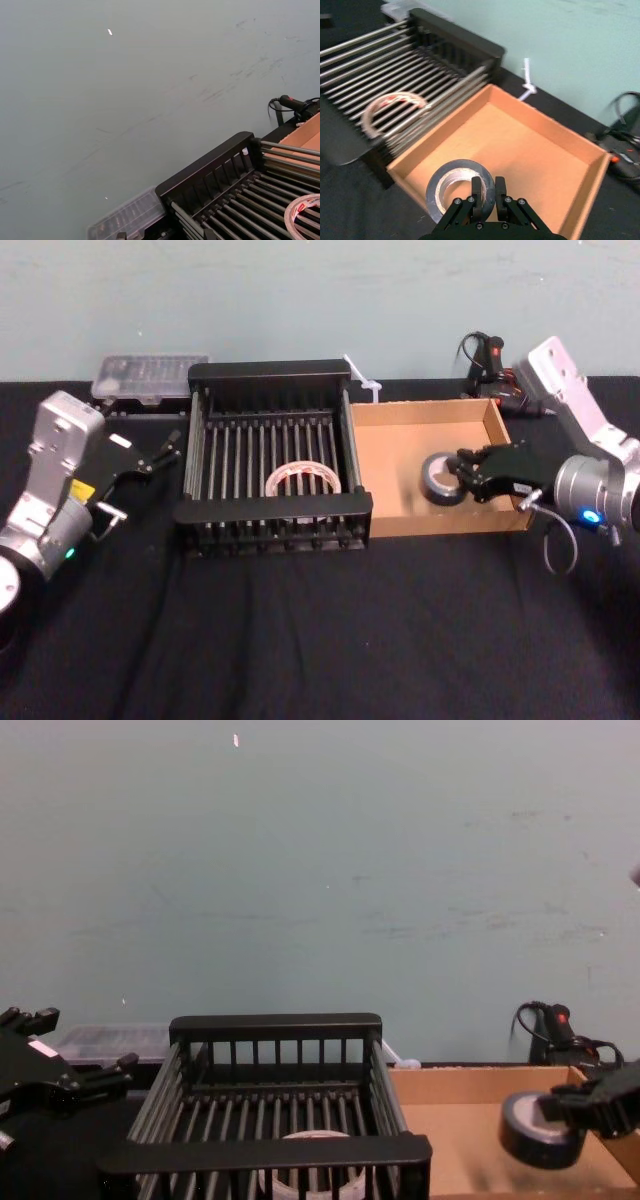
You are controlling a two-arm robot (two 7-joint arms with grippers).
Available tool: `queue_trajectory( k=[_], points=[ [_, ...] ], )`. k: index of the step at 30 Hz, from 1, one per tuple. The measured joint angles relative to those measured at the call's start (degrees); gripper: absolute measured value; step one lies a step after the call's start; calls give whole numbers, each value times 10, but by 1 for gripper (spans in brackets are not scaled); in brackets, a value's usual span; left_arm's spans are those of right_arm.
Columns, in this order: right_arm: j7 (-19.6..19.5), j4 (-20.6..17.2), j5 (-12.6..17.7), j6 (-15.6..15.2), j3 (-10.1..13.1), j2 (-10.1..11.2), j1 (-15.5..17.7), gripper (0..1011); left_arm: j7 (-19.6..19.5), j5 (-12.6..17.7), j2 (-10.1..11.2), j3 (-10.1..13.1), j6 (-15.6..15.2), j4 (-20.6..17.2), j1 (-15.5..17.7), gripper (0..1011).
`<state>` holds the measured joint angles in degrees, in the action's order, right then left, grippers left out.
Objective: Pick up the white tape and place it into the black box , Pick up the silver tape and place it into the brown box.
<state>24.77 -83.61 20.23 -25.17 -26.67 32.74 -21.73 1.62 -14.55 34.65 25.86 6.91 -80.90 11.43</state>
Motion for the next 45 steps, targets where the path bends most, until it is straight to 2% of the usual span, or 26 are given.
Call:
queue_trajectory(
  k=[5, 13, 32, 37, 40, 45],
  points=[
    [-16, 30, -9, -5, 12, -17, -15, 161, 0, 0, 0, 0, 0, 0, 0, 1001],
    [-24, 53, -20, -11, 22, -32, -26, 161, 0, 0, 0, 0, 0, 0, 0, 1001],
    [-24, 51, -20, -11, 20, -30, -25, 164, 0, 0, 0, 0, 0, 0, 0, 1001],
    [-24, 50, -20, -11, 20, -30, -25, 264, 0, 0, 0, 0, 0, 0, 0, 1001],
    [-24, 50, -20, -10, 20, -30, -25, 383, 0, 0, 0, 0, 0, 0, 0, 1001],
    [-24, 50, -20, -10, 20, -29, -25, 524, 0, 0, 0, 0, 0, 0, 0, 1001]
  ],
)
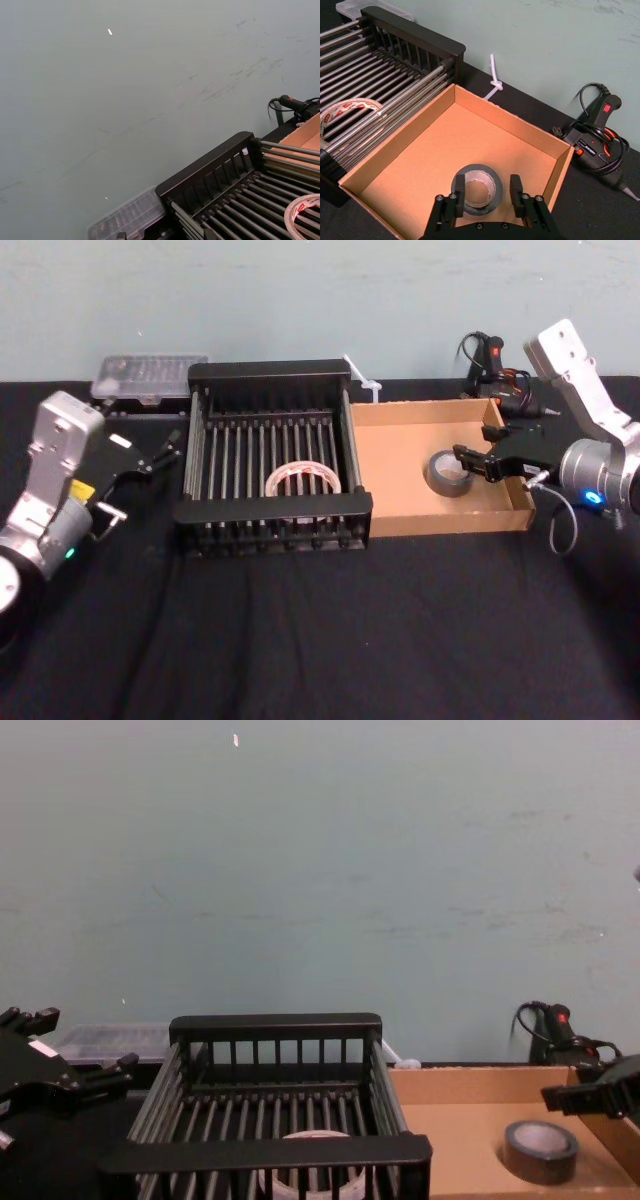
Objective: Pick up the white tape and place it into the black box , Pick up the silver tape and place it into the brown box.
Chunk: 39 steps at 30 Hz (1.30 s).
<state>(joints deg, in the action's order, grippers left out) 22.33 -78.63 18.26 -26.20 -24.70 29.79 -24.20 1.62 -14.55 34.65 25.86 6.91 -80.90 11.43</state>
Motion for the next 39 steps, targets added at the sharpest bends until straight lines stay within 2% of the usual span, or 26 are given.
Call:
queue_trajectory(
  k=[3, 6, 9, 10, 15, 25, 31, 32, 35, 36, 38, 39],
  points=[
    [0, 0, 0, 0, 0, 0, 0, 645, 0, 0, 0, 0, 0, 0, 0, 1001],
    [0, 0, 0, 0, 0, 0, 0, 704, 0, 0, 0, 0, 0, 0, 0, 1001],
    [0, 0, 0, 0, 0, 0, 0, 837, 0, 0, 0, 0, 0, 0, 0, 1001],
    [0, 0, 0, 0, 0, 0, 0, 837, 0, 0, 0, 0, 0, 0, 0, 1001],
    [0, 0, 0, 0, 0, 0, 0, 982, 0, 0, 0, 0, 0, 0, 0, 1001],
    [-1, -4, -4, 3, 0, 0, 3, 1002, 0, 0, 0, 0, 0, 0, 0, 1002],
    [-34, -27, -26, 42, 16, -2, 29, 1002, 0, 0, 0, 0, 0, 0, 0, 1001],
    [-51, -34, -36, 61, 22, -5, 39, 1002, 0, 0, 0, 0, 0, 0, 0, 1001],
    [-78, -43, -51, 90, 30, -9, 57, 1002, 0, 0, 0, 0, 0, 0, 0, 1001],
    [-99, -47, -62, 112, 34, -13, 69, 1002, 0, 0, 0, 0, 0, 0, 0, 1001],
    [-117, -51, -74, 132, 38, -16, 81, 1002, 0, 0, 0, 0, 0, 0, 0, 1001],
    [-134, -53, -83, 154, 42, -20, 92, 1002, 0, 0, 0, 0, 0, 0, 0, 1002]
  ],
)
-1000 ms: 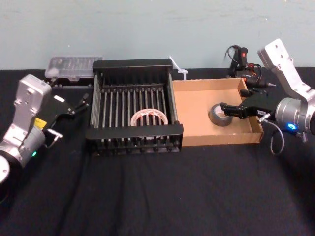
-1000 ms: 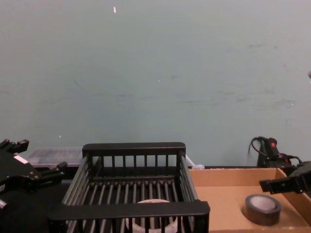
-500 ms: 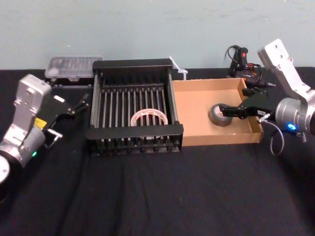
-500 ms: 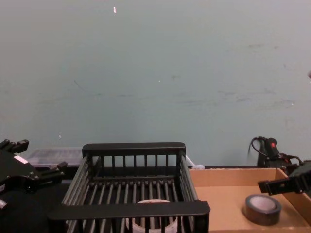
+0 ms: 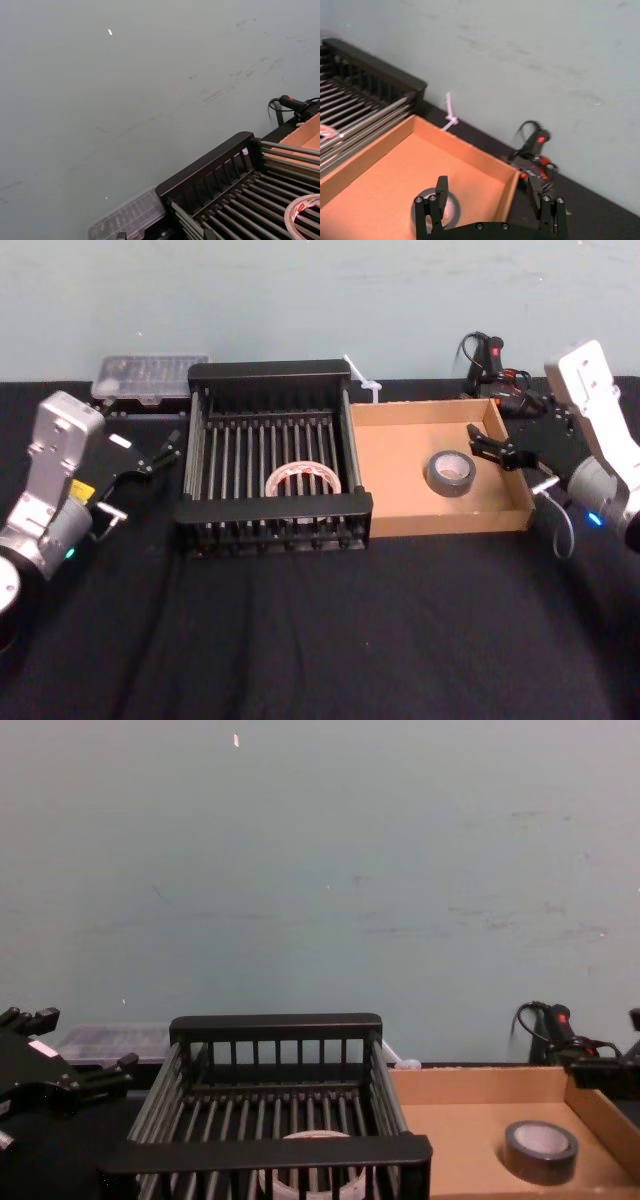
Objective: Pick up the white tape and place it into the black box , Pick up the silver tape and place it into the brown box.
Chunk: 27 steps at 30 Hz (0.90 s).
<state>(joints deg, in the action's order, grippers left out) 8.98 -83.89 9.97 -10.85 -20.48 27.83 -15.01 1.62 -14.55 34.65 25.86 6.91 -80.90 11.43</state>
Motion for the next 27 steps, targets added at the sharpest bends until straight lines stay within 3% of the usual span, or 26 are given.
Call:
queue_trajectory(
  k=[2, 9, 18, 27],
  points=[
    [-25, -1, -14, 37, 7, -6, 19, 1002, 0, 0, 0, 0, 0, 0, 0, 1001],
    [-65, 8, -34, 97, 24, -22, 60, 1002, 0, 0, 0, 0, 0, 0, 0, 1001],
    [-72, 18, -39, 104, 42, -35, 76, 1002, 0, 0, 0, 0, 0, 0, 0, 1001],
    [-71, 18, -38, 103, 39, -33, 76, 1002, 0, 0, 0, 0, 0, 0, 0, 1001]
  ],
)
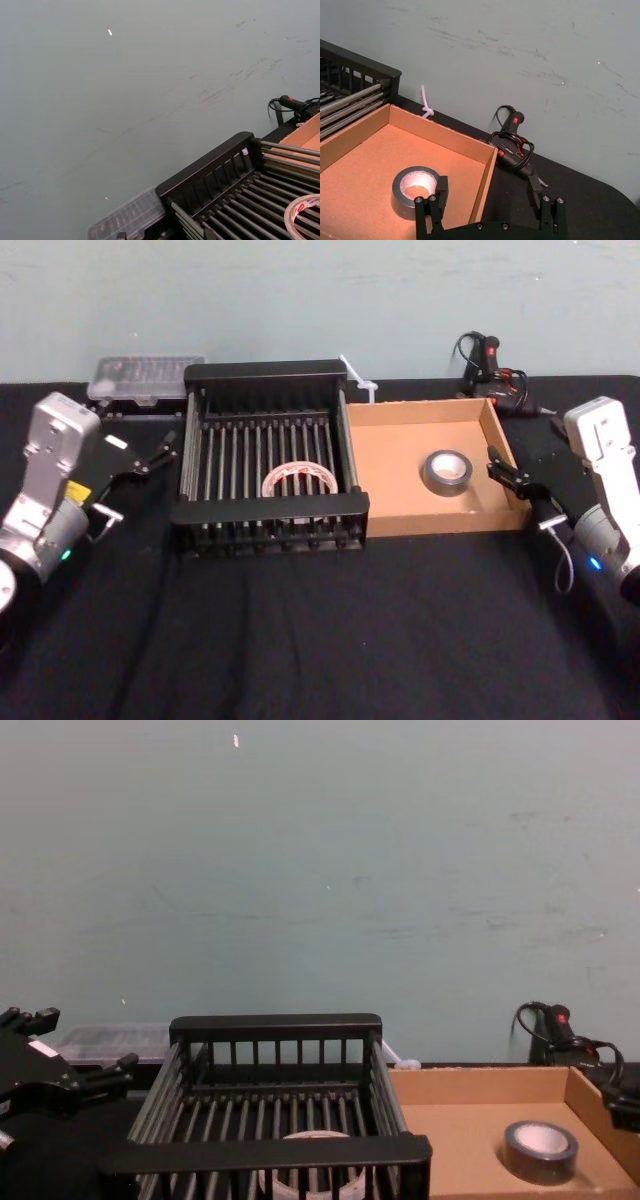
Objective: Pick up the white tape and place it into the black box , Pick up the silver tape and place it into the brown box.
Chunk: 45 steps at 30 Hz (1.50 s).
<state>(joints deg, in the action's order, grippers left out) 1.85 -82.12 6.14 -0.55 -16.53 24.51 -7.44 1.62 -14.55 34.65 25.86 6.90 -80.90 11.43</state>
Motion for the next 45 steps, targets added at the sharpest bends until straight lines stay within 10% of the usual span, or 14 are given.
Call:
queue_trajectory(
  k=[45],
  points=[
    [1, 0, 1, -1, -3, 2, -1, 1002, 0, 0, 0, 0, 0, 0, 0, 1001]
  ],
)
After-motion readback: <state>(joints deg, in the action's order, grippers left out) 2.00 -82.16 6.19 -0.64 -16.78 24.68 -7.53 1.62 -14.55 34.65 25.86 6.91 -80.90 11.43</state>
